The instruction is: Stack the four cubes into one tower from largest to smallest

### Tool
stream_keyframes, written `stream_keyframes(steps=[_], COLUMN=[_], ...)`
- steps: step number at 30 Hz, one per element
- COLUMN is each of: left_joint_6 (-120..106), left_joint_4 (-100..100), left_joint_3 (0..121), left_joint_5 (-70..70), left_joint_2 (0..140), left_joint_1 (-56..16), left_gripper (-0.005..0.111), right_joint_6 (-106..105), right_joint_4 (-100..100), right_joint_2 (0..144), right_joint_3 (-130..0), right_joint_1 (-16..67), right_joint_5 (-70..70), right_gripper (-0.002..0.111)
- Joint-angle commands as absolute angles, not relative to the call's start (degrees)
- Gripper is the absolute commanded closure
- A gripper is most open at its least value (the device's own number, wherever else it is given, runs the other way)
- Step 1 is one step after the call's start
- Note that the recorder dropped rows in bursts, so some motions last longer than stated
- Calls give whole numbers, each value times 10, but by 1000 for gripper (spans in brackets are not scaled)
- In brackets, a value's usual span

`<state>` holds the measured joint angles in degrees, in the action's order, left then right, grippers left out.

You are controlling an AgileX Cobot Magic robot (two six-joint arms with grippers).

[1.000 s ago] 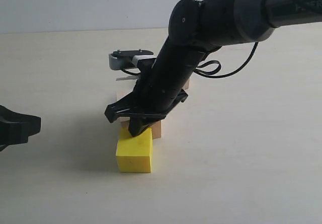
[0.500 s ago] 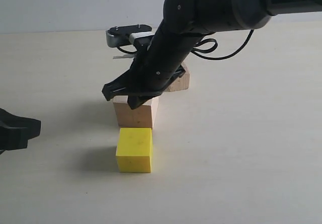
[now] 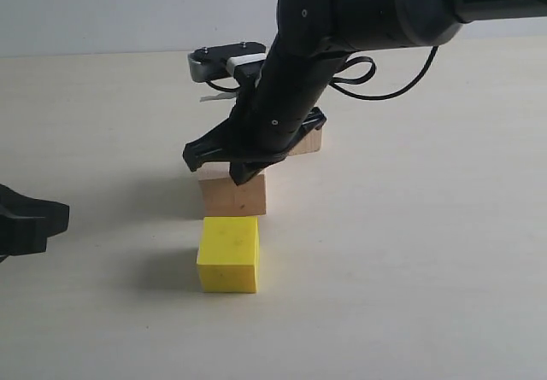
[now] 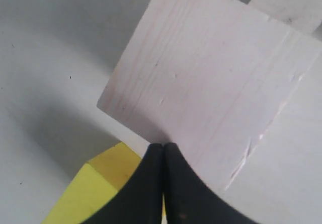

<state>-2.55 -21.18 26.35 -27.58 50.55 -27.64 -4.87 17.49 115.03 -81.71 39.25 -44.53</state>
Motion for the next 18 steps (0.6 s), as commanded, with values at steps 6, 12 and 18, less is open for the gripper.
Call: stream_keyframes(steps=[6, 12, 18], left_joint_6=[-31, -31, -41], left_joint_4=[-215, -214, -212], left_joint_3=[266, 266, 266], left_joint_5=[-277, -282, -282], left_joint_2=[506, 507, 507], left_joint_1=[-281, -281, -280], left_gripper=[107, 107, 107], right_joint_6=[-77, -66, -58], right_joint_4=[194, 194, 194], right_joint_2=[1102, 1118, 1190], right_joint_3=[-834, -930, -1046], right_joint_1=[387, 331, 274], right_joint_5=[-427, -438, -533], right_gripper=[108, 108, 108])
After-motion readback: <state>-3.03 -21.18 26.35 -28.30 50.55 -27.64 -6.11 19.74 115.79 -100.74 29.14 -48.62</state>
